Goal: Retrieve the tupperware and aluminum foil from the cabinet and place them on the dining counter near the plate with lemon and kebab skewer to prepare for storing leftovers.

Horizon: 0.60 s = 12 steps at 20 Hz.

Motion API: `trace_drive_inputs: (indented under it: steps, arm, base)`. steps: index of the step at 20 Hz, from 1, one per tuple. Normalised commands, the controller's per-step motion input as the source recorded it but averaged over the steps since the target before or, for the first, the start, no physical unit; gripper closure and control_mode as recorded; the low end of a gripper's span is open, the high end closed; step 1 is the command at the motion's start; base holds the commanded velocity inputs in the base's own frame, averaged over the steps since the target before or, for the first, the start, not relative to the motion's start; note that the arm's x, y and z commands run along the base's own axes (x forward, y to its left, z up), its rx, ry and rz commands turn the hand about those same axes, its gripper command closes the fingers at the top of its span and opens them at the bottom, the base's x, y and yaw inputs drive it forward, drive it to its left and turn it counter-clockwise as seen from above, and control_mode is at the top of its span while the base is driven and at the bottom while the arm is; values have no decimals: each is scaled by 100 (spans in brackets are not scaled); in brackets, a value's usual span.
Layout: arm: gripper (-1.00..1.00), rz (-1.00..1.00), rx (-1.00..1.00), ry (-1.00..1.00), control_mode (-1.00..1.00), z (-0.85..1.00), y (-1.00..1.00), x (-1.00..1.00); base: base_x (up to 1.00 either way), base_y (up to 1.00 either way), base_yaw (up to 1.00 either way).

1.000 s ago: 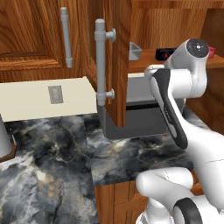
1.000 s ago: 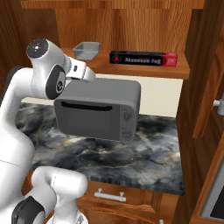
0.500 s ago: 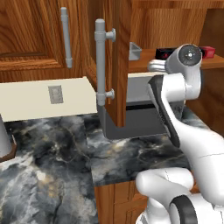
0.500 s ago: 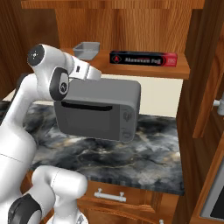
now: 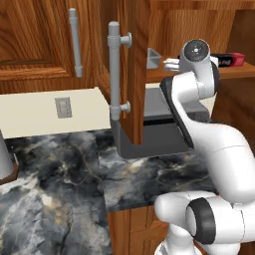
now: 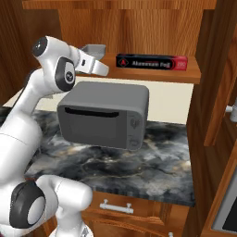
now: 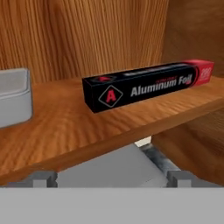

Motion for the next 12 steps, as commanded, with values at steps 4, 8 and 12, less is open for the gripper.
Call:
trace_drive_inputs:
  steps: [4, 8, 12]
  arm:
    - [-100, -4, 1, 4, -100, 0, 0, 34]
    - [-100, -4, 4, 3, -100, -8, 0, 47]
    - [-100, -6, 4, 1, -100, -9, 0, 50]
  base:
    - [0, 0, 0]
    - [0, 0, 0]
    - [0, 0, 0]
